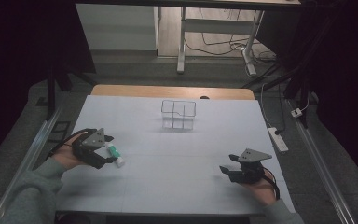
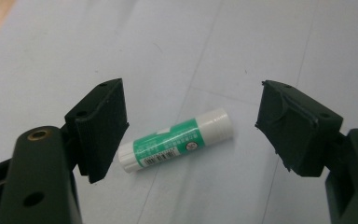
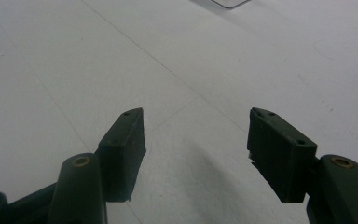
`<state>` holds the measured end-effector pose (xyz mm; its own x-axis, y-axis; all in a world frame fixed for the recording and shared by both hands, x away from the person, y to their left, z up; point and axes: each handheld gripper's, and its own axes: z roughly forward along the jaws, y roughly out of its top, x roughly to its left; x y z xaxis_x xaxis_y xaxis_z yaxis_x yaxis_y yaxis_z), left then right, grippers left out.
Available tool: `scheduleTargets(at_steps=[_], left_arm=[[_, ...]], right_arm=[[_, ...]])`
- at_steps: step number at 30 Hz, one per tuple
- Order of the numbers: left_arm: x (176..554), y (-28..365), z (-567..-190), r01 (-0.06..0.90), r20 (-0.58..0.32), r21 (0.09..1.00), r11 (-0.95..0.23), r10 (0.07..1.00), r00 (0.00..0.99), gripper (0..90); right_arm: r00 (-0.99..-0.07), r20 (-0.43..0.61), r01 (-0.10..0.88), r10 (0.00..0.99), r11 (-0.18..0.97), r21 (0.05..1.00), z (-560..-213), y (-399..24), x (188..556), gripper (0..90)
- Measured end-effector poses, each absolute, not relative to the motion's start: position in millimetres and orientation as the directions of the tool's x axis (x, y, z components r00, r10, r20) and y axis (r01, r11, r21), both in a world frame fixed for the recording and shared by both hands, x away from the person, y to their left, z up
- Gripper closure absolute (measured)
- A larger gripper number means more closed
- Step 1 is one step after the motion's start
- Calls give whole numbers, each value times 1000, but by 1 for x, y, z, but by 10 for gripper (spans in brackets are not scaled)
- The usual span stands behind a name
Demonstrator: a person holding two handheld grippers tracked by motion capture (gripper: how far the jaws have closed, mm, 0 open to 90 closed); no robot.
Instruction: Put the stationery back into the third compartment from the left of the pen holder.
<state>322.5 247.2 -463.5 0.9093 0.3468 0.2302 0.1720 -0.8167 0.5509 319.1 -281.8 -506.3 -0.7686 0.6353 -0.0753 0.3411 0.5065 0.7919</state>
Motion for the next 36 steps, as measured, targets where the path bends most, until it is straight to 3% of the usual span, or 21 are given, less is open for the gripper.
scheduleTargets(at_steps=[7, 17, 22, 36], left_arm=[[338, 241, -465, 117, 223, 486, -866, 252, 942, 220], [349, 230, -468, 39, 200, 386, -922, 125, 972, 267], [350, 228, -467, -6, 177, 389, -921, 68, 982, 297], [361, 220, -478, -124, 142, 292, -948, -85, 986, 358]], right_arm=[[-766, -69, 351, 639, 506, 788, -507, -282, 319, 359], [-764, -68, 353, 641, 505, 787, -508, -284, 318, 360], [-764, -68, 356, 641, 507, 785, -508, -284, 318, 360], [-766, -63, 367, 640, 516, 774, -511, -280, 319, 361]])
